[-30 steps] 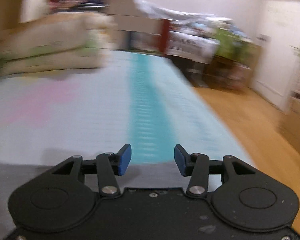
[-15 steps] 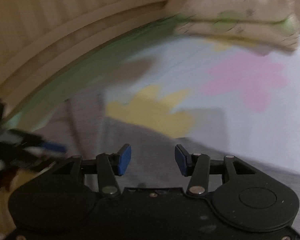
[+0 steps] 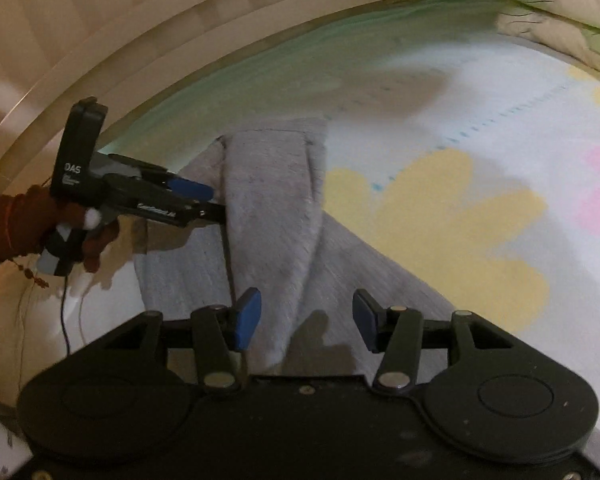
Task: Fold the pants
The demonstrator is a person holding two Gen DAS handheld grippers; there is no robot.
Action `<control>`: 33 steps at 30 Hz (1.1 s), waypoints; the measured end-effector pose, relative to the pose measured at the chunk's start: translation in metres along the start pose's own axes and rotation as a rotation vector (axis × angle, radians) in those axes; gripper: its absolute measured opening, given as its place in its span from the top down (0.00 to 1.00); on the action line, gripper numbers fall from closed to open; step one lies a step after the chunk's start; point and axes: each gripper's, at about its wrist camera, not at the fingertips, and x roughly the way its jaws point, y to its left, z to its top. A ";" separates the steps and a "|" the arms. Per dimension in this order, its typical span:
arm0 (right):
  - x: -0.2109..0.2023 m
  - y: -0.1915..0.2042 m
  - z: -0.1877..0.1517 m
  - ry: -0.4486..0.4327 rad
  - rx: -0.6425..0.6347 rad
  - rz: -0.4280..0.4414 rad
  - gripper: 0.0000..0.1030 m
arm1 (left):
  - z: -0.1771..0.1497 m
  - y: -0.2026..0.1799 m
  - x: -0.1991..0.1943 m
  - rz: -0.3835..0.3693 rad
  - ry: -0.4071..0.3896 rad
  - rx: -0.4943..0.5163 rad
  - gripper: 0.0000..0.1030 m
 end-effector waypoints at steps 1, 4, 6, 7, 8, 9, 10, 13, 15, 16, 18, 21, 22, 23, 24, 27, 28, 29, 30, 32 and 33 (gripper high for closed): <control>0.010 0.001 0.003 -0.002 0.015 0.019 0.48 | 0.001 0.003 0.000 -0.003 0.003 0.012 0.46; 0.034 0.002 0.008 0.007 0.043 0.045 0.47 | -0.001 0.006 -0.001 -0.010 0.006 0.037 0.47; 0.046 0.005 0.011 0.015 0.056 0.060 0.47 | -0.002 0.010 -0.001 -0.005 0.005 0.042 0.47; 0.054 0.005 0.012 0.016 0.062 0.065 0.45 | -0.003 0.013 -0.002 -0.003 0.004 0.040 0.47; 0.059 0.005 0.013 0.015 0.065 0.067 0.45 | -0.002 0.015 -0.002 -0.008 0.003 0.034 0.47; 0.063 0.005 0.013 0.014 0.070 0.070 0.45 | -0.003 0.017 -0.003 -0.017 0.003 0.027 0.48; 0.066 0.005 0.014 0.010 0.076 0.074 0.45 | -0.004 0.021 -0.005 -0.020 0.003 0.021 0.48; 0.078 0.002 0.020 -0.015 0.109 0.091 0.45 | -0.004 0.026 -0.008 -0.028 0.001 -0.008 0.50; 0.081 0.002 0.024 -0.037 0.120 0.086 0.54 | -0.007 0.030 -0.009 -0.033 -0.003 -0.028 0.51; 0.082 0.004 0.027 -0.052 0.116 0.079 0.75 | -0.008 0.031 -0.010 -0.032 -0.003 -0.034 0.51; 0.079 0.013 0.031 -0.081 0.081 0.070 0.87 | -0.010 0.033 -0.015 -0.022 -0.009 -0.045 0.51; 0.063 0.053 0.031 -0.147 -0.074 0.089 0.87 | -0.016 0.041 -0.031 0.051 -0.034 -0.085 0.51; 0.060 0.067 0.028 -0.154 -0.121 0.104 0.88 | -0.019 0.048 -0.038 0.080 -0.047 -0.118 0.51; 0.056 0.083 0.025 -0.153 -0.173 0.115 0.88 | -0.022 0.058 -0.045 0.109 -0.061 -0.168 0.51; 0.056 0.097 0.019 -0.144 -0.220 0.124 0.88 | -0.024 0.068 -0.052 0.139 -0.075 -0.222 0.51; 0.068 0.131 -0.002 -0.091 -0.330 0.136 0.88 | -0.028 0.097 -0.072 0.227 -0.128 -0.369 0.51; 0.071 0.136 -0.006 -0.080 -0.349 0.137 0.88 | -0.028 0.105 -0.078 0.248 -0.146 -0.407 0.51; 0.074 0.140 -0.010 -0.069 -0.359 0.143 0.88 | -0.028 0.110 -0.083 0.261 -0.161 -0.431 0.51; 0.075 0.142 -0.012 -0.061 -0.359 0.145 0.88 | -0.027 0.113 -0.088 0.272 -0.179 -0.448 0.51; 0.082 0.147 -0.014 -0.042 -0.363 0.138 0.88 | -0.024 0.113 -0.096 0.289 -0.219 -0.452 0.51; 0.084 0.149 -0.014 -0.036 -0.375 0.131 0.88 | -0.021 0.109 -0.101 0.296 -0.242 -0.447 0.51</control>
